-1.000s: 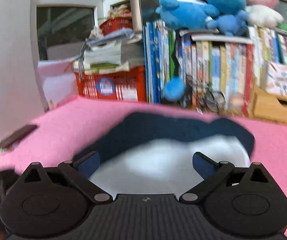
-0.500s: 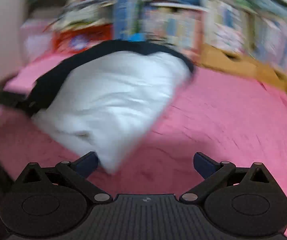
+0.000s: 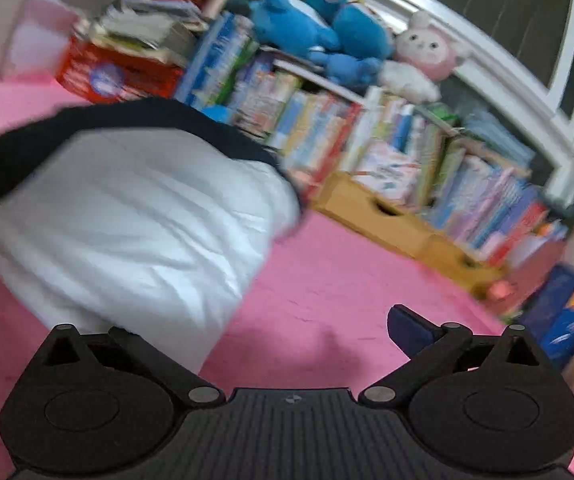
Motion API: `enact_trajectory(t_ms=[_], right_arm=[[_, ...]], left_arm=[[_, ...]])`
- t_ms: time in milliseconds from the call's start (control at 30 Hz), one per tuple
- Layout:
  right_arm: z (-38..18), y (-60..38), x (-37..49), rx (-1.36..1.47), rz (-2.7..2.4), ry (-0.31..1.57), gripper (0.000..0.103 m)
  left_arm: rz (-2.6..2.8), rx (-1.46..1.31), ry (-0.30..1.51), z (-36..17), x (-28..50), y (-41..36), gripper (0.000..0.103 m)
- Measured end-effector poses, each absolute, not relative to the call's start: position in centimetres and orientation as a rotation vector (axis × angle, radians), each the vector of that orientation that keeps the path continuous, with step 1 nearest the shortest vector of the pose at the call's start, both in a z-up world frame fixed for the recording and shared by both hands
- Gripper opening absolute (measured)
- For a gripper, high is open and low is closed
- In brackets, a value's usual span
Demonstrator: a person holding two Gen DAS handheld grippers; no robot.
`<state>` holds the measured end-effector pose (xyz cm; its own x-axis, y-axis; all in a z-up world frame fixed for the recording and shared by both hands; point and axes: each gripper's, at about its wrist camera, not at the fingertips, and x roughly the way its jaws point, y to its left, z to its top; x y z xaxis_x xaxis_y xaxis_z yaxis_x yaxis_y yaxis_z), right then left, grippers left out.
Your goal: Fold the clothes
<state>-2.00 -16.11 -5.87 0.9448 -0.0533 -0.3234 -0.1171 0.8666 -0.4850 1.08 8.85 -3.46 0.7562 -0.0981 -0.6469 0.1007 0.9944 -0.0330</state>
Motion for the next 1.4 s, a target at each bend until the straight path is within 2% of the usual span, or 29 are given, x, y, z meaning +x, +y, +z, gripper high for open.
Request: enact_trajectory(t_ms=[133, 367, 500, 567, 633, 667, 733, 800, 867, 900, 1000, 1167, 1200, 1233, 1300, 1333, 1400], right_arm=[[-4.9, -17.8, 0.3, -0.534, 0.046, 0.338, 0.103], [-3.8, -22.4, -3.4, -0.312, 0.372, 0.559, 0.102], [1.5, -25.6, -3.4, -0.019, 0.511, 0.436, 0.101], [2.8, -24.8, -1.2, 0.020, 0.479, 0.382, 0.091], [2.3, -22.1, 1.9, 0.008, 0.453, 0.360, 0.065], [1.6, -20.9, 3.3, 0.012, 0.456, 0.385, 0.061], [-1.0, -17.8, 5.7, 0.009, 0.501, 0.502, 0.060], [-3.5, -14.8, 6.9, -0.011, 0.551, 0.584, 0.062], [-3.7, -12.8, 5.5, -0.130, 0.616, 0.581, 0.067], [-3.6, -12.2, 4.5, -0.188, 0.670, 0.588, 0.075], [-3.1, -13.6, 2.6, -0.190, 0.783, 0.634, 0.075], [0.6, -21.1, 4.6, 0.083, 0.725, 0.617, 0.075], [1.4, -21.8, 6.1, 0.123, 0.657, 0.603, 0.071], [1.8, -22.1, 8.1, 0.159, 0.594, 0.596, 0.058], [2.0, -22.0, 12.5, 0.204, 0.487, 0.593, 0.041], [1.8, -21.6, 14.9, 0.212, 0.444, 0.598, 0.035], [0.2, -20.0, 18.4, 0.181, 0.398, 0.637, 0.031]], left_arm=[[-0.090, 0.110, 0.659, -3.7, 0.7, 5.7, 0.103], [-0.164, 0.032, 0.747, -2.3, -0.9, 8.8, 0.103], [-0.178, 0.125, 0.654, 1.6, -1.2, 9.2, 0.103], [-0.188, 0.160, 0.536, 4.2, -0.7, 8.8, 0.103], [-0.195, 0.155, 0.459, 6.1, 0.5, 7.9, 0.103], [-0.200, 0.143, 0.429, 6.7, 1.5, 7.2, 0.103], [-0.208, 0.092, 0.394, 7.1, 3.5, 6.1, 0.103], [-0.205, 0.051, 0.436, 5.9, 5.6, 4.9, 0.103], [-0.182, 0.052, 0.495, 3.5, 7.2, 3.6, 0.103], [-0.162, 0.069, 0.524, 2.0, 7.7, 3.0, 0.103], [-0.090, 0.171, 0.535, -1.4, 7.0, 2.4, 0.103], [-0.097, 0.248, 0.540, -3.5, 5.0, 3.1, 0.103], [-0.106, 0.242, 0.551, -3.9, 4.9, 3.3, 0.103], [-0.115, 0.235, 0.563, -4.3, 4.7, 3.4, 0.103], [-0.126, 0.192, 0.584, -4.4, 5.0, 3.9, 0.103], [-0.131, 0.170, 0.594, -4.4, 5.2, 4.2, 0.103], [-0.141, 0.126, 0.614, -4.4, 5.5, 4.7, 0.103]])
